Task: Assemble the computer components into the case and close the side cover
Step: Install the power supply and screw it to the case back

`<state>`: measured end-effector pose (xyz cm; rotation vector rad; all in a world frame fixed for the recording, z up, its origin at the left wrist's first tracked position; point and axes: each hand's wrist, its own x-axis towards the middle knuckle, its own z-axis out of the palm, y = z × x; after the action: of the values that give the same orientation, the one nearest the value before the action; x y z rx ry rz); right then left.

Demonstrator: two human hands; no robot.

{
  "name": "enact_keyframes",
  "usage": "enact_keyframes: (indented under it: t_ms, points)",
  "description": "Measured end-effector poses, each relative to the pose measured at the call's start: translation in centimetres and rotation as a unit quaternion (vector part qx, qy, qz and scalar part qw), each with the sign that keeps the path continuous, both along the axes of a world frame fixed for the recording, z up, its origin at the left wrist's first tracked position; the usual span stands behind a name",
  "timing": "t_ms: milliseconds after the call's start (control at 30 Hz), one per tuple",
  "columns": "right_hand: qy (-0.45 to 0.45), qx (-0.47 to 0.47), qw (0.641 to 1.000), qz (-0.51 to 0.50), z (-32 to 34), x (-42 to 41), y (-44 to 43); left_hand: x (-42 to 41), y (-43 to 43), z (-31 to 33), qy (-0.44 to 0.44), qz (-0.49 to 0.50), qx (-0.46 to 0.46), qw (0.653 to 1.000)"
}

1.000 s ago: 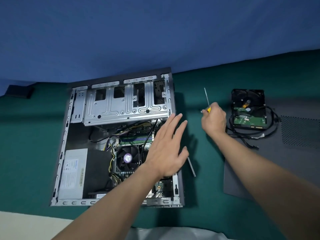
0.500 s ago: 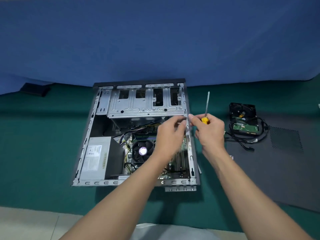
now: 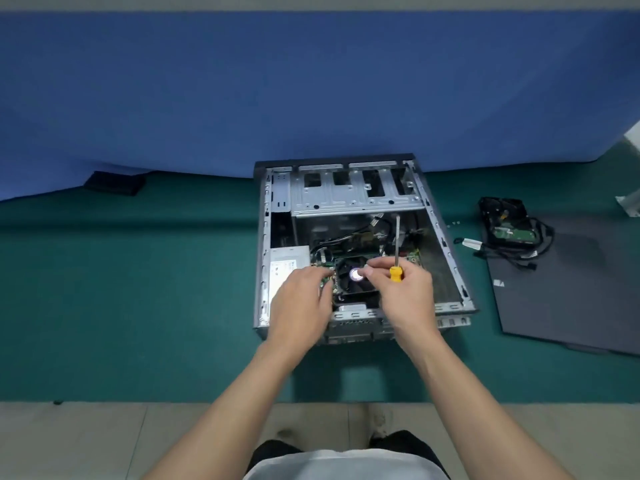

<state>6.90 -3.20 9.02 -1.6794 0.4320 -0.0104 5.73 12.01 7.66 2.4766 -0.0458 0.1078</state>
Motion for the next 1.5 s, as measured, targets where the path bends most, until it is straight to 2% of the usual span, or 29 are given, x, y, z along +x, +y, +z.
enact_keyframes:
  t_ms: [67,100,200,333,533,667,767,867,933,1000,1067,1100,1200,1333,1400,1500]
  points:
    - [0.006,-0.02,1.0,0.0,-0.7,-1.8,1.5,-1.8,3.7,-1.2,-0.04,-0.028,0.112,0.992]
    - [0.011,-0.032,0.999,-0.001,-1.1,-2.7,2.2,-2.6,5.2,-1.8,-0.031,-0.046,0.149,0.987]
    - [0.007,-0.084,0.996,0.013,-2.1,-5.2,3.9,-3.7,8.2,-3.3,0.051,-0.116,0.231,0.965]
    - [-0.024,-0.123,0.991,0.042,-3.0,-7.1,5.3,-2.9,9.7,-3.5,0.039,-0.169,0.298,0.939]
    - [-0.085,-0.186,0.976,0.08,-4.5,-8.1,5.7,-2.3,9.9,-3.0,0.037,-0.195,0.325,0.925]
    - [-0.092,-0.213,0.968,0.098,-5.8,-8.0,5.7,-1.8,9.8,-2.6,0.045,-0.211,0.342,0.914]
    - [-0.114,-0.239,0.958,0.114,-6.7,-7.9,6.1,-2.0,9.5,-2.8,0.044,-0.204,0.332,0.92]
    - [-0.138,-0.255,0.95,0.117,-7.5,-7.7,6.5,-2.5,9.1,-3.2,0.037,-0.189,0.275,0.942]
    - [-0.152,-0.261,0.947,0.11,-8.0,-7.6,6.7,-3.4,8.7,-3.5,0.001,-0.151,0.176,0.973]
    - [-0.165,-0.258,0.947,0.101,-8.4,-7.5,6.8,-5.2,7.8,-3.7,-0.072,-0.051,0.044,0.995]
    - [-0.17,-0.25,0.949,0.092,-8.7,-7.5,6.8,-7.0,6.6,-4.2,-0.136,0.077,-0.037,0.987]
    - [-0.171,-0.249,0.949,0.088,-8.8,-7.5,6.8,-7.7,6.0,-4.5,-0.129,0.126,-0.074,0.981]
    - [-0.177,-0.251,0.948,0.085,-9.2,-7.3,6.8,-7.9,4.5,-5.0,0.032,0.214,-0.244,0.945]
    - [-0.186,-0.251,0.947,0.078,-9.4,-7.2,6.9,-6.7,3.5,-4.9,0.236,0.239,-0.411,0.847]
    - [-0.186,-0.243,0.949,0.077,-9.4,-7.2,6.8,-6.5,3.0,-4.7,0.275,0.23,-0.462,0.811]
    - [-0.193,-0.228,0.952,0.074,-9.2,-7.2,6.8,-6.3,2.6,-4.3,0.294,0.218,-0.508,0.779]
